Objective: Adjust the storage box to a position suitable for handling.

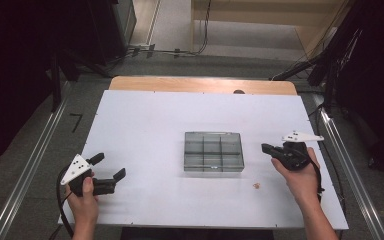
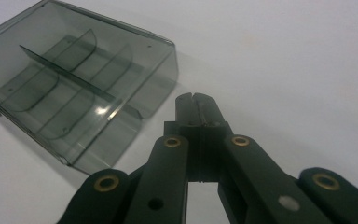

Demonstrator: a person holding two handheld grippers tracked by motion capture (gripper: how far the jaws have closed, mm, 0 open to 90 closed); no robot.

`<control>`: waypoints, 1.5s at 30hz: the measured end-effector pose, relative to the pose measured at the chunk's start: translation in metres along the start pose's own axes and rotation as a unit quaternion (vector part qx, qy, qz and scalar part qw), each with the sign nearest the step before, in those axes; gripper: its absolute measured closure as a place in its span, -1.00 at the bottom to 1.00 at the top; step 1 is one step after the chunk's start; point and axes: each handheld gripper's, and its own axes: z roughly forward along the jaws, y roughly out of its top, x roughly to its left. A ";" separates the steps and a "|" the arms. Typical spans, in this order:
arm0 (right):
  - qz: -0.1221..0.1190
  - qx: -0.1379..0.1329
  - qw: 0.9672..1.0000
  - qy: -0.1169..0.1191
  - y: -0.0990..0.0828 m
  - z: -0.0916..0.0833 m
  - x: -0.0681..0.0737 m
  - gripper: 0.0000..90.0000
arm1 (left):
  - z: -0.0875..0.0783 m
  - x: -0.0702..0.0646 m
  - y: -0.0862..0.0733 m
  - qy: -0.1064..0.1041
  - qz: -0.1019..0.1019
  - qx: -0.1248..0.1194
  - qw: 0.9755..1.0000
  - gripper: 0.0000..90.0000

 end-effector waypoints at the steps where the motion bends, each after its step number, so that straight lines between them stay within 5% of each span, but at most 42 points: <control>1: 0.002 0.007 1.000 0.006 0.004 0.004 0.002 0.95 | 0.000 0.000 0.000 -0.001 0.000 0.000 1.000 -1.00; 7: 0.027 0.034 0.999 0.024 0.024 0.032 0.006 0.95 | -0.001 0.000 -0.001 -0.005 0.001 -0.001 1.000 -1.00; 19: 0.046 0.083 0.995 0.010 0.051 0.068 -0.007 0.95 | 0.000 0.000 -0.001 -0.002 -0.001 0.003 1.000 -1.00; 31: 0.064 0.128 0.989 0.024 0.044 0.090 -0.010 0.95 | 0.001 0.000 -0.001 -0.004 -0.002 0.005 1.000 -1.00; 45: 0.077 0.154 0.985 0.013 0.032 0.090 0.006 0.96 | 0.002 0.001 0.000 -0.007 -0.002 0.008 1.000 -1.00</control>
